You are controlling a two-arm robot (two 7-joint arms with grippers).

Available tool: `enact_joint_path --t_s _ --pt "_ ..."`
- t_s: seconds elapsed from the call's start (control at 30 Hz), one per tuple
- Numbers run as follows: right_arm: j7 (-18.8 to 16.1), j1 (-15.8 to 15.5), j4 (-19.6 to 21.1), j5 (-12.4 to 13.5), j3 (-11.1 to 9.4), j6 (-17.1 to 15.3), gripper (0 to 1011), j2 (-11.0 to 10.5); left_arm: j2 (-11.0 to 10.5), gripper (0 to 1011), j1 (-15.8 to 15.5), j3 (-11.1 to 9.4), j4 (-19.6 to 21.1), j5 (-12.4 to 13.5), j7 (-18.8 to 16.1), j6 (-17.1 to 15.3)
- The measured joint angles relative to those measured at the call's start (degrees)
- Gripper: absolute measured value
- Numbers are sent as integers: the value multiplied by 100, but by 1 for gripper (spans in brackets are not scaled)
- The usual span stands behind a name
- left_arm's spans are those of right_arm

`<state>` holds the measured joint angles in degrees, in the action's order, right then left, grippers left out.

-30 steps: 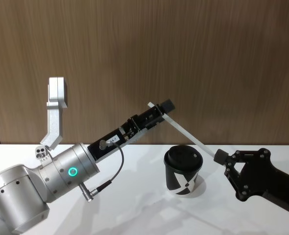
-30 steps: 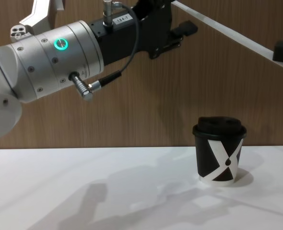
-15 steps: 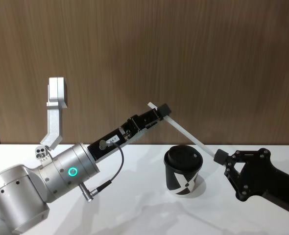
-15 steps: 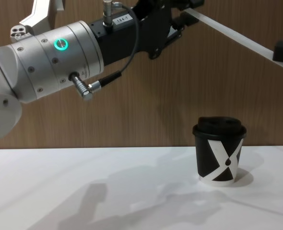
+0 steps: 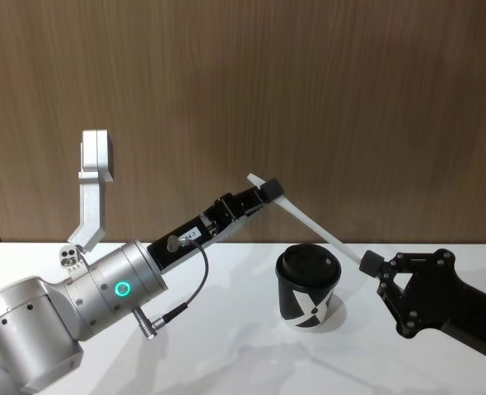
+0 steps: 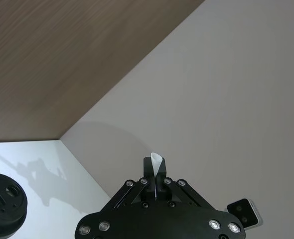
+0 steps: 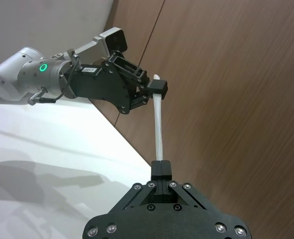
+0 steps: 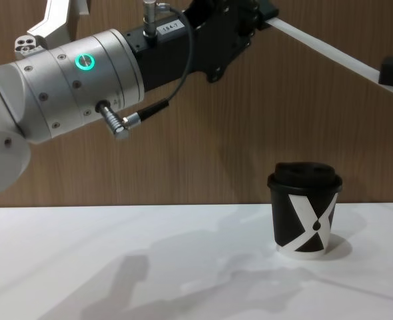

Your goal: Pick up the straw with one hand, pass it to the other hand, and insert it into the cup.

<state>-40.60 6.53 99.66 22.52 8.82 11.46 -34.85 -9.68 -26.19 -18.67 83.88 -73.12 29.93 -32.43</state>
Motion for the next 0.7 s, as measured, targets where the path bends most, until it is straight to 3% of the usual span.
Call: enact_joint_path --t_s 0.13,0.27,0.6,0.7 --pt "0 -1 0 0 0 0 6 0 -1 13 0 1 0 0 0 0" --pt "0 0 0 0 0 0 83 0 -1 12 0 2 0 0 0 0" --pt "0 0 0 0 0 0 418 0 0 12 0 1 1 0 0 0" --pt "0 0 0 0 0 0 476 0 0 13 0 -1 1 0 0 0"
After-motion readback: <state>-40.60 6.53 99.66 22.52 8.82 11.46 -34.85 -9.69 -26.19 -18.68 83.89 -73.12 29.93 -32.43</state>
